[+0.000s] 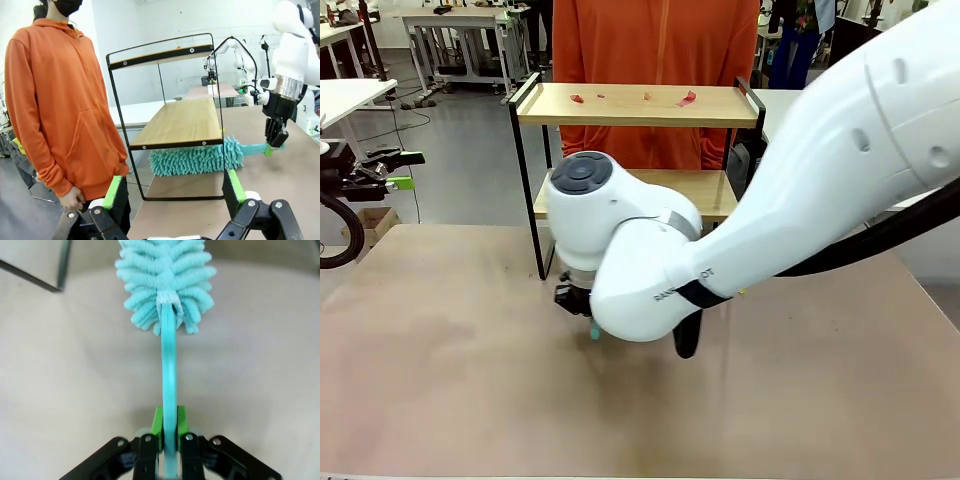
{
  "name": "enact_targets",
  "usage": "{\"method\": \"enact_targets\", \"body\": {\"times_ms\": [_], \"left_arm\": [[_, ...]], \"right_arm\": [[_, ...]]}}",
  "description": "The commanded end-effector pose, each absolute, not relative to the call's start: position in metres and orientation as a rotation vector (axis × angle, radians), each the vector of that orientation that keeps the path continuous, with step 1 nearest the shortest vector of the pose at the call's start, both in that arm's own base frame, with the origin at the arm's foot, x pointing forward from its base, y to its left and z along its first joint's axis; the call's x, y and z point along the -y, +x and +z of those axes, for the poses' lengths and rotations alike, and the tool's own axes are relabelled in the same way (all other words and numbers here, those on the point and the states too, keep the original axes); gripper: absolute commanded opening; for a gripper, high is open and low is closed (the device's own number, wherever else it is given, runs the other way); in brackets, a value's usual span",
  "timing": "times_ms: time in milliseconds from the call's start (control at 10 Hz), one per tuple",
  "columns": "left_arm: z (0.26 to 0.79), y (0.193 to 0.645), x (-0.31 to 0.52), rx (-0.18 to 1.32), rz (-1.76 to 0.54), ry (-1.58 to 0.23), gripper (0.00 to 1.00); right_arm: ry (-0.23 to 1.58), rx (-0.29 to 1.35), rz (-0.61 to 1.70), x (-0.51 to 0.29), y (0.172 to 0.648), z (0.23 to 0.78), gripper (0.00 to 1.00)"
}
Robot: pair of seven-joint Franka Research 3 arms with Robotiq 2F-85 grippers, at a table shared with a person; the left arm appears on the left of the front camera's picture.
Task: Clean the shelf.
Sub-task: Clean the specific section of the Shelf indicated by the human with the Duster.
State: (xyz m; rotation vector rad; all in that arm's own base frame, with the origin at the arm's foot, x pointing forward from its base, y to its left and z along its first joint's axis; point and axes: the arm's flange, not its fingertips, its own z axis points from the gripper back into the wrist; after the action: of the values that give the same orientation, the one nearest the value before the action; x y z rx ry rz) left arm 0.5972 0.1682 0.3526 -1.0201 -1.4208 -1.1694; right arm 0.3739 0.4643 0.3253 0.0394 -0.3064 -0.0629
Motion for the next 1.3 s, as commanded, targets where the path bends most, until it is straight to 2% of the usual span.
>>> {"method": "enact_targets", "body": {"times_ms": [0, 500, 1000, 1200], "left_arm": [[0.356, 0.594, -0.169, 1.422, -1.181, -1.015, 1.00], [0.356, 0.594, -0.169, 1.422, -1.181, -1.015, 1.00], [0.356, 0.594, -0.169, 1.422, -1.181, -1.015, 1.00], [0.356, 0.594, -0.169, 1.422, -1.181, -1.015, 1.00]], "right_arm": [[0.063, 0.276, -0.047, -0.425, 0.366, 0.333, 0.13], [-0.006, 0.231, -0.129, -0.355, 0.376, 0.338, 0.13], [-0.170, 0.138, -0.197, -0.294, 0.383, 0.338, 0.13], [-0.213, 0.192, -0.238, -0.283, 0.376, 0.347, 0.13]]}}
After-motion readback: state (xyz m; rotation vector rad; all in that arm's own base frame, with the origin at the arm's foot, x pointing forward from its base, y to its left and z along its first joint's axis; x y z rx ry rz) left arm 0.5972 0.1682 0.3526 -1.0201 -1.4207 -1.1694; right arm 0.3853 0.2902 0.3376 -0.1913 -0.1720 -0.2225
